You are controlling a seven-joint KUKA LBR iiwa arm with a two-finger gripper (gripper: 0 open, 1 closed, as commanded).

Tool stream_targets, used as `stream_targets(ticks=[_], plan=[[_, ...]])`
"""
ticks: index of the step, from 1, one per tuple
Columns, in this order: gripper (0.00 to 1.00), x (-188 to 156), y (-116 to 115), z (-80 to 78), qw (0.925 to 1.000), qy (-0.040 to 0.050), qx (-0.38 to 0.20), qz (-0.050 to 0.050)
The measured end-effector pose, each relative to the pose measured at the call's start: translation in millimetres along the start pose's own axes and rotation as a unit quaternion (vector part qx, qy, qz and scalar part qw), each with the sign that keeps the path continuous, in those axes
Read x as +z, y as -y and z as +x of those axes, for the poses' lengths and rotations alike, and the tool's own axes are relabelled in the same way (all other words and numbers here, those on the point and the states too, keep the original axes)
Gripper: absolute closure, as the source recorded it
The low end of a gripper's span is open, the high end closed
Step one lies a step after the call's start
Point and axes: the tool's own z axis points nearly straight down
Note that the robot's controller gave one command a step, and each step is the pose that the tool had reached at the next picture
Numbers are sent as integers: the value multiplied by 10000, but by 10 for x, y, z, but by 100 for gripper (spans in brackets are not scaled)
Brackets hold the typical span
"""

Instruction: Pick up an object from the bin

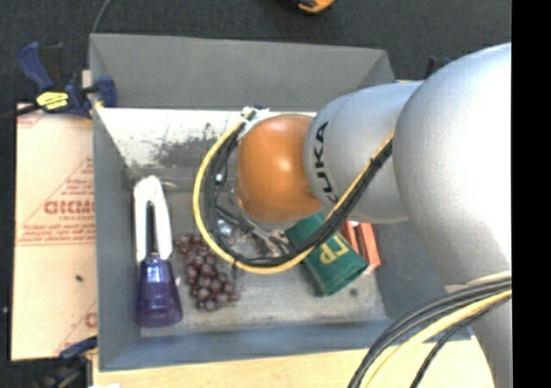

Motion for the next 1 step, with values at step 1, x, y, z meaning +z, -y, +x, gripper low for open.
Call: stream_targets(ticks=[1], plan=[[100, 66, -37, -82, 9997, 44, -231, 5]])
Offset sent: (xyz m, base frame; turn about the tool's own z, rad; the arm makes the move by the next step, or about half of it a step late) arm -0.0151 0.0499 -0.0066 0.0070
